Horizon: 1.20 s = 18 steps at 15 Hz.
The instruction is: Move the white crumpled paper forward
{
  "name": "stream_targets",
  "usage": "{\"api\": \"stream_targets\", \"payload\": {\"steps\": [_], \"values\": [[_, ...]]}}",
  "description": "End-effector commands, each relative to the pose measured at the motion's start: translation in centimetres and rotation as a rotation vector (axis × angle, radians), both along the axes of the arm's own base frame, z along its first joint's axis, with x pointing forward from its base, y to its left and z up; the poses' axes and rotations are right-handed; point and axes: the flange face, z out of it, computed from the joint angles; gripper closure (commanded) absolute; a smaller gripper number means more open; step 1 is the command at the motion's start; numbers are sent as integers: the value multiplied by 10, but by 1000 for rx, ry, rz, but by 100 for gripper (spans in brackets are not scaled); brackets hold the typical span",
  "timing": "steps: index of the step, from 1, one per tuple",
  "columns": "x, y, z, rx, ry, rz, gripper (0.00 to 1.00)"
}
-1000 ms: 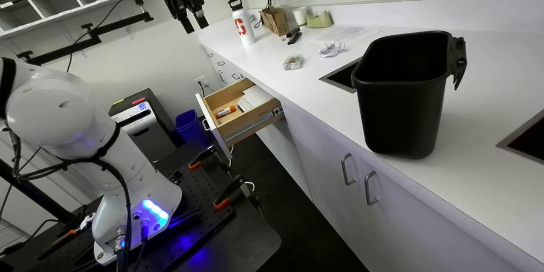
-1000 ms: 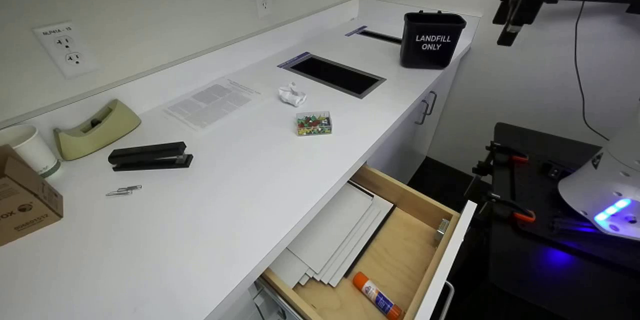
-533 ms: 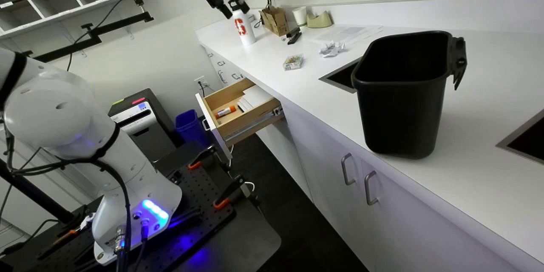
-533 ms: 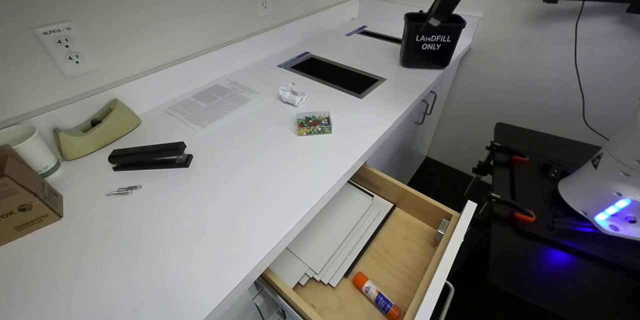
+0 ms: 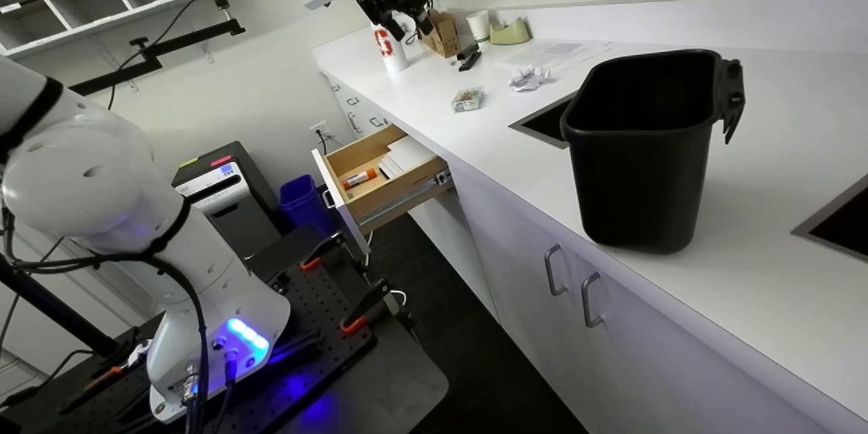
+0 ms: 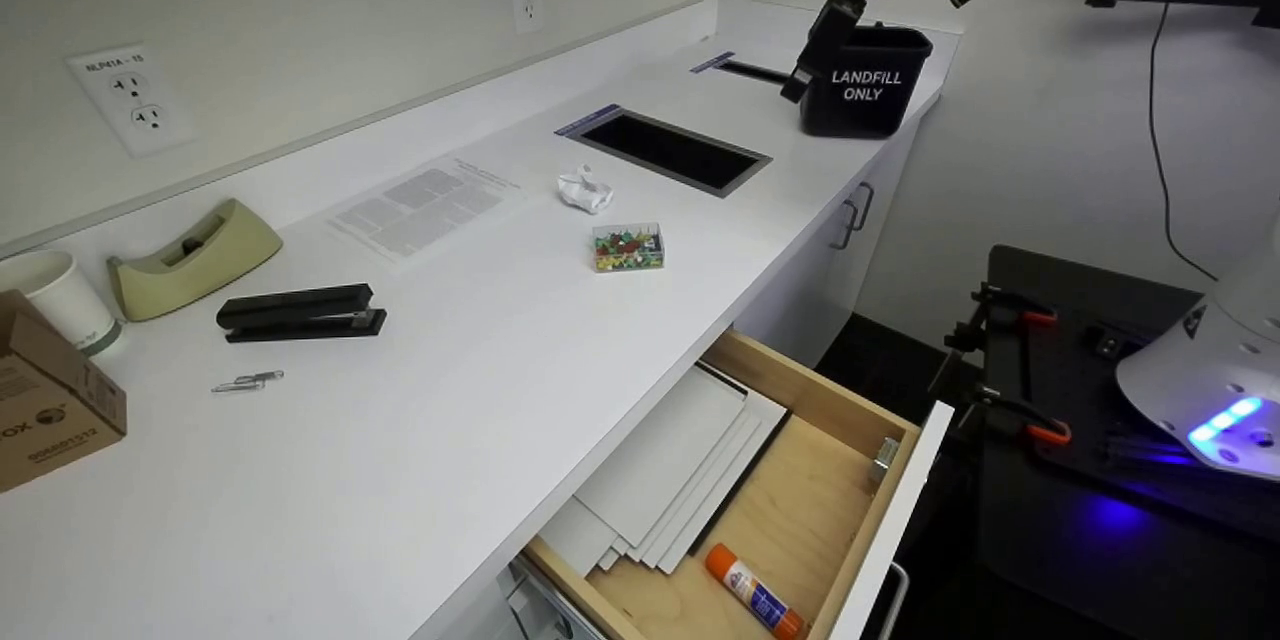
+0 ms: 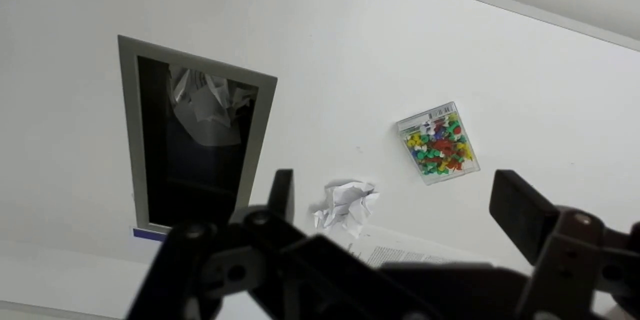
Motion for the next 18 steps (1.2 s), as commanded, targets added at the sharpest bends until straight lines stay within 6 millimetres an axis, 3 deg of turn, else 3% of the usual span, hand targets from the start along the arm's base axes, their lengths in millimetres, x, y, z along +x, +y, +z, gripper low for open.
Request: {"api": "stream_targets", "payload": {"steps": [1, 6, 13, 18], "values": [[16, -3, -1, 16, -23, -76, 0], [83, -13, -29, 142, -7, -241, 0], [181, -14, -112, 211, -39, -404, 0], [234, -7, -153, 222, -54, -437, 0]]}}
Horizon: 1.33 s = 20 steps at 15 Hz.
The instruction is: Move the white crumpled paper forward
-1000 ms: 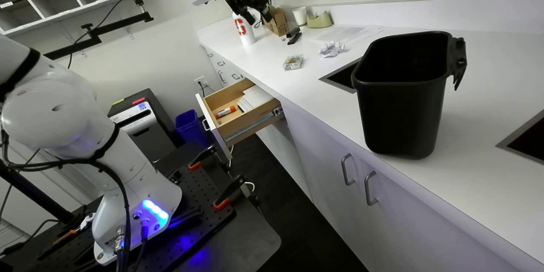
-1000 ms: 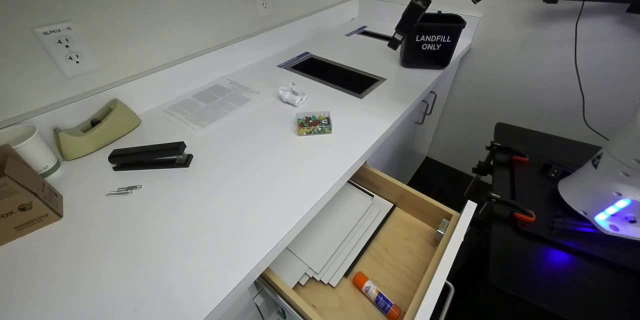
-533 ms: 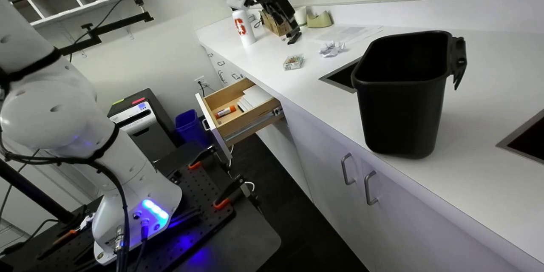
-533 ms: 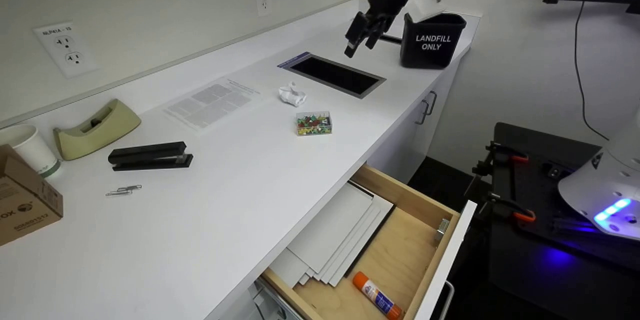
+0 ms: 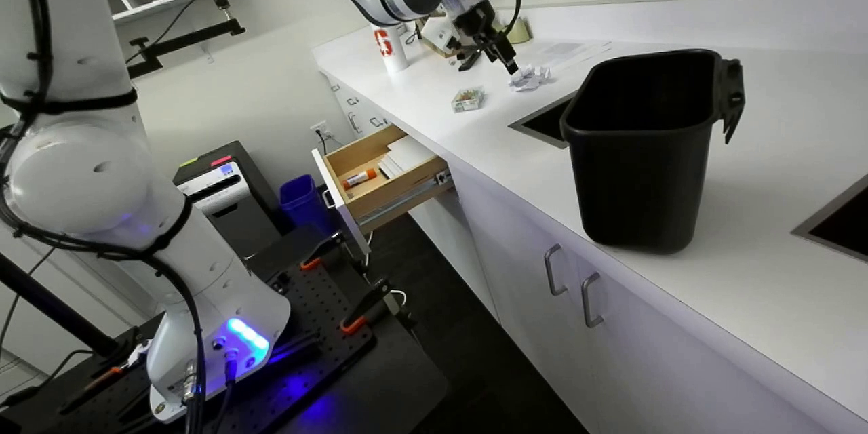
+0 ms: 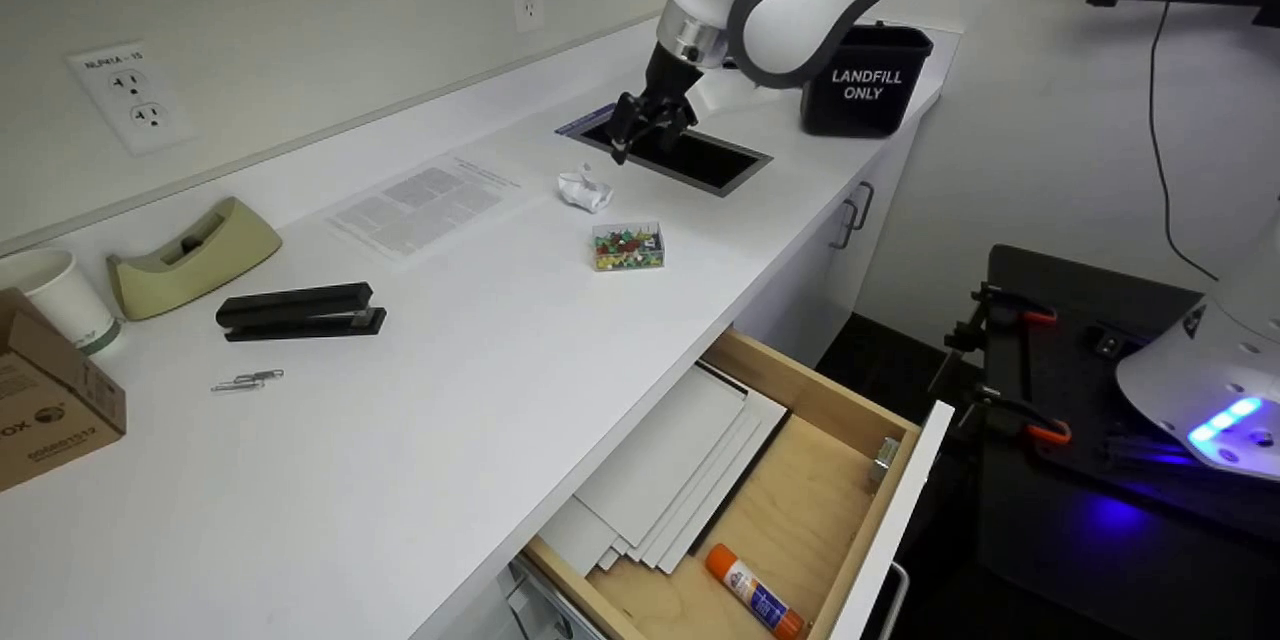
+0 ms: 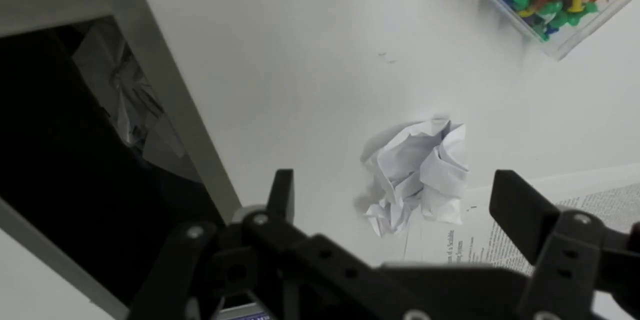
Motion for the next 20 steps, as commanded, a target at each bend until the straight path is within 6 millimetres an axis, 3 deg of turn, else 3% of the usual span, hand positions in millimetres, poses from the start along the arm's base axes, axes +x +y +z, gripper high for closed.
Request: {"api": "stream_targets", "payload": {"steps": [1, 4, 5, 6, 15, 19, 20], "values": [[42, 10, -17, 13, -37, -28, 0], [66, 18, -30, 20, -37, -33, 0], [72, 20, -33, 14, -38, -38, 8], [77, 21, -37, 8, -36, -36, 26], [103, 22, -48, 12, -61, -49, 94], [104, 24, -46, 16, -62, -49, 98], [102, 27, -41, 24, -70, -41, 95]]}}
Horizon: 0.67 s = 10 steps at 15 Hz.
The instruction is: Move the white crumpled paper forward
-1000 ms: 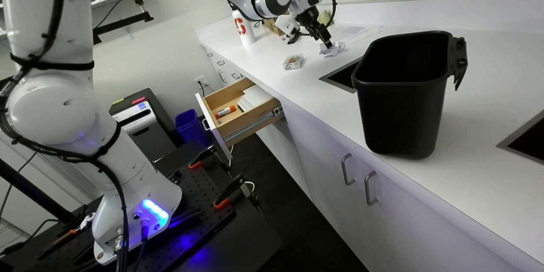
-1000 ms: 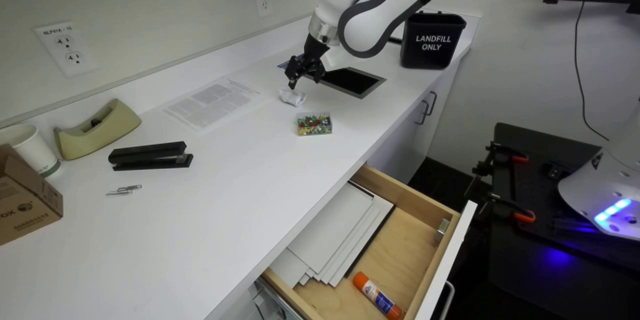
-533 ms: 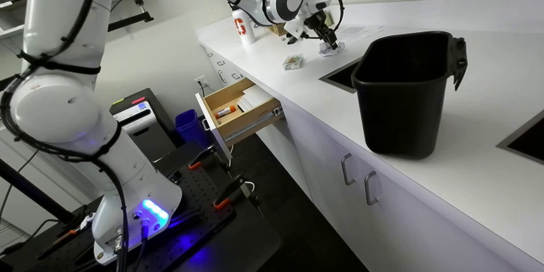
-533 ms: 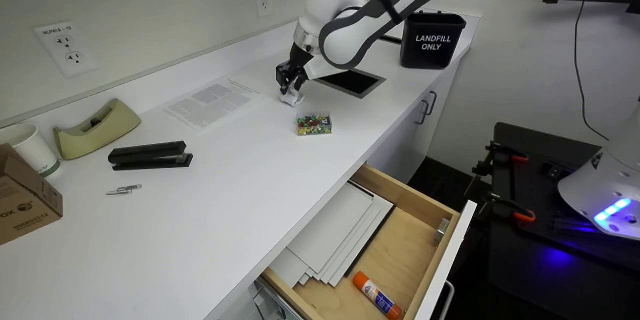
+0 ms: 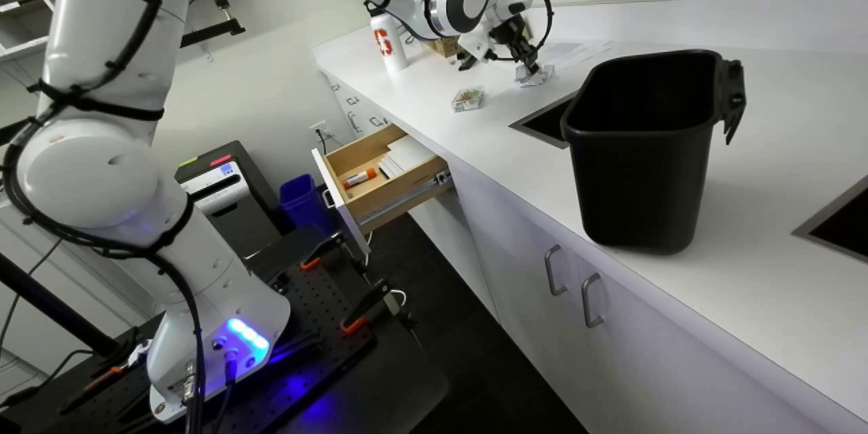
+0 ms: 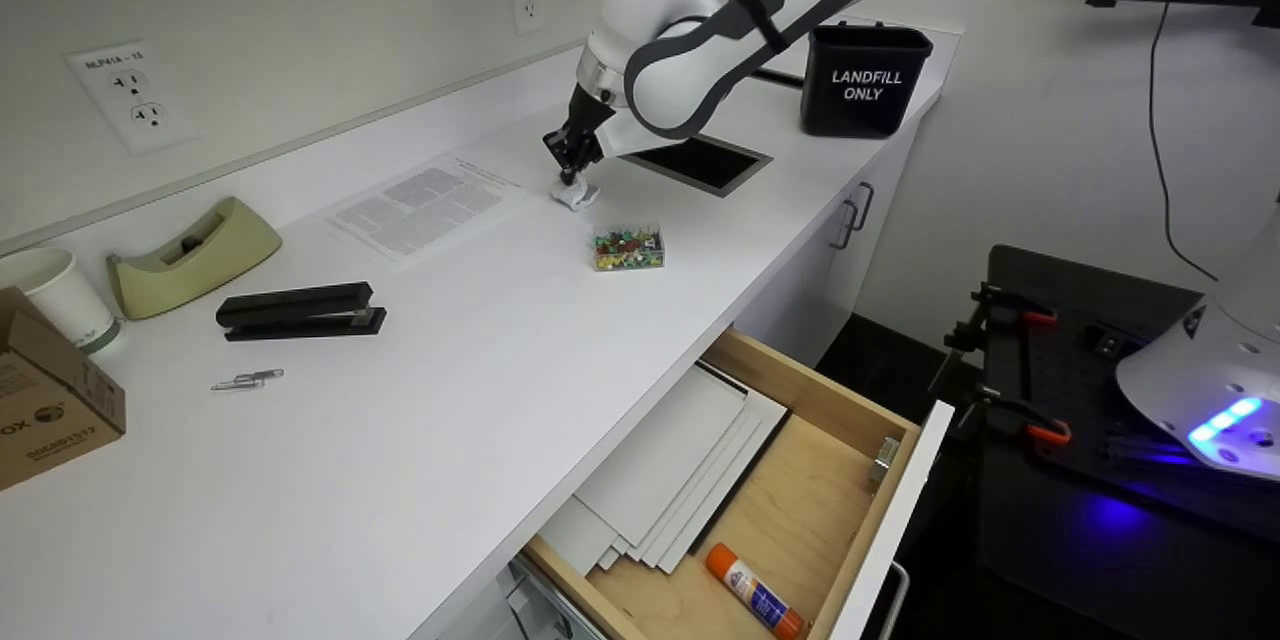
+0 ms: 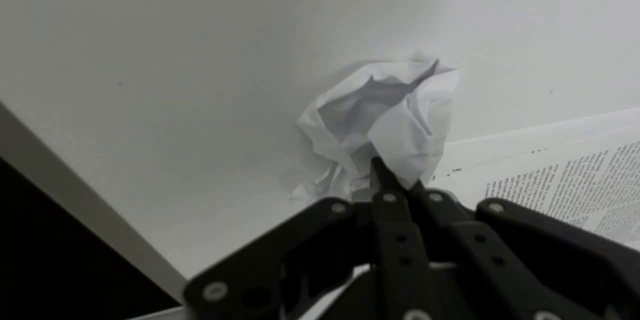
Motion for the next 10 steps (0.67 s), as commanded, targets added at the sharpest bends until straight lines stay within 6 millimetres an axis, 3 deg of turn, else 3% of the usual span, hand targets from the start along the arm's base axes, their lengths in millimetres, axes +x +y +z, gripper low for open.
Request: {"api": "stream_targets", "payload": {"steps": [1, 4, 7, 10], "values": [[-2, 13, 19, 26, -8, 9, 96], [-17, 44, 50, 29, -28, 71, 94], [-32, 101, 77, 46, -14, 230, 95], [-46, 161, 87, 55, 25, 397, 95]]}}
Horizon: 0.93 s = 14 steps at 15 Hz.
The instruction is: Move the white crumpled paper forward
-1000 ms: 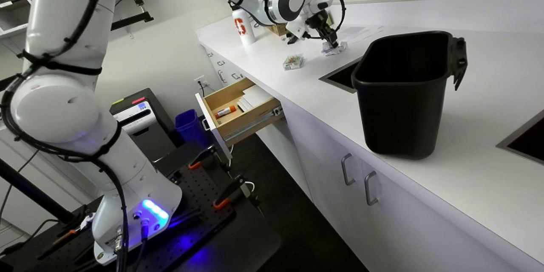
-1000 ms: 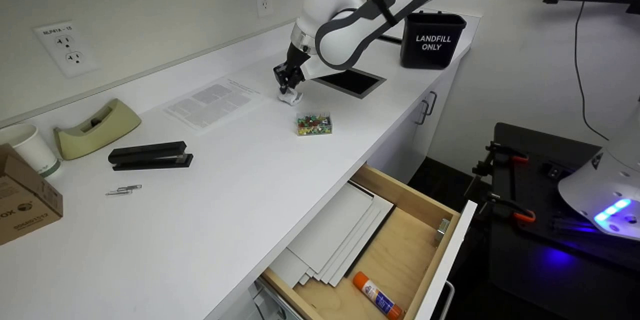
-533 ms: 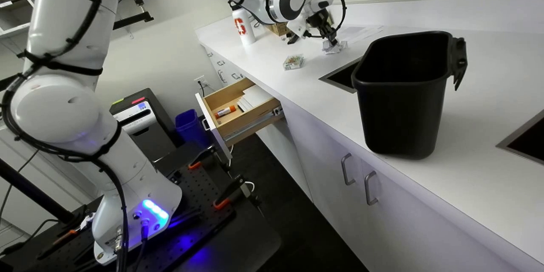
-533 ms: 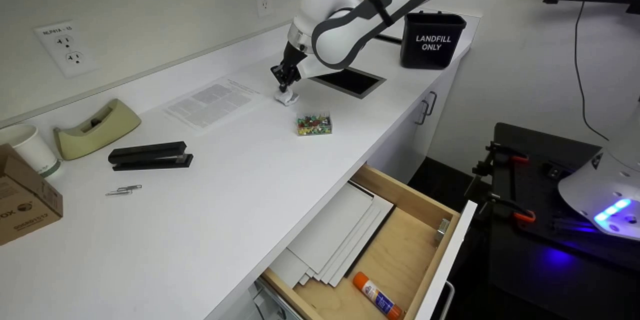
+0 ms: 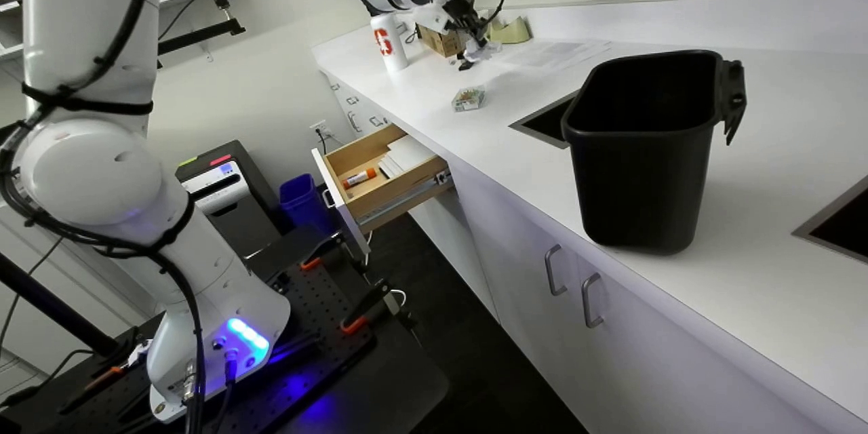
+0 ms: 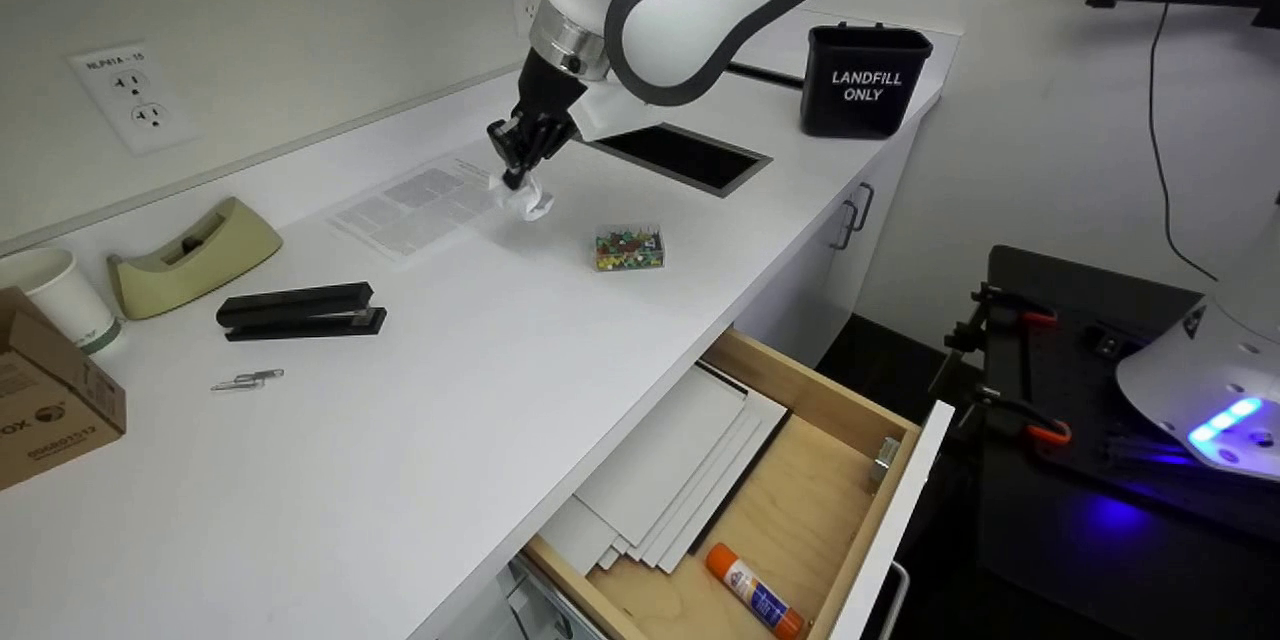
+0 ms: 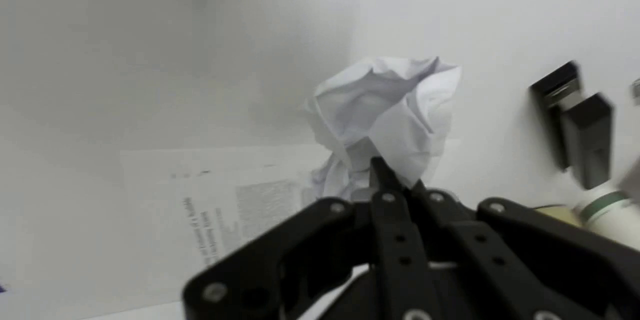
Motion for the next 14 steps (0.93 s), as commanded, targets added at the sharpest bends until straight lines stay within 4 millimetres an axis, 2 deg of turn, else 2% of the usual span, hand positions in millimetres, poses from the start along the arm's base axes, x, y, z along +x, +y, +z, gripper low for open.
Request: {"api": "stream_targets", "payload": {"steps": [1, 3, 6, 11, 12, 14], "values": [[-26, 59, 10, -6, 67, 184, 95], [-35, 92, 2, -19, 108, 276, 95], [-48, 126, -10, -19, 141, 404, 95], [-52, 157, -24, -28, 112, 558, 97], [-52, 159, -25, -30, 113, 573, 71], [-52, 162, -28, -34, 110, 597, 70]]}}
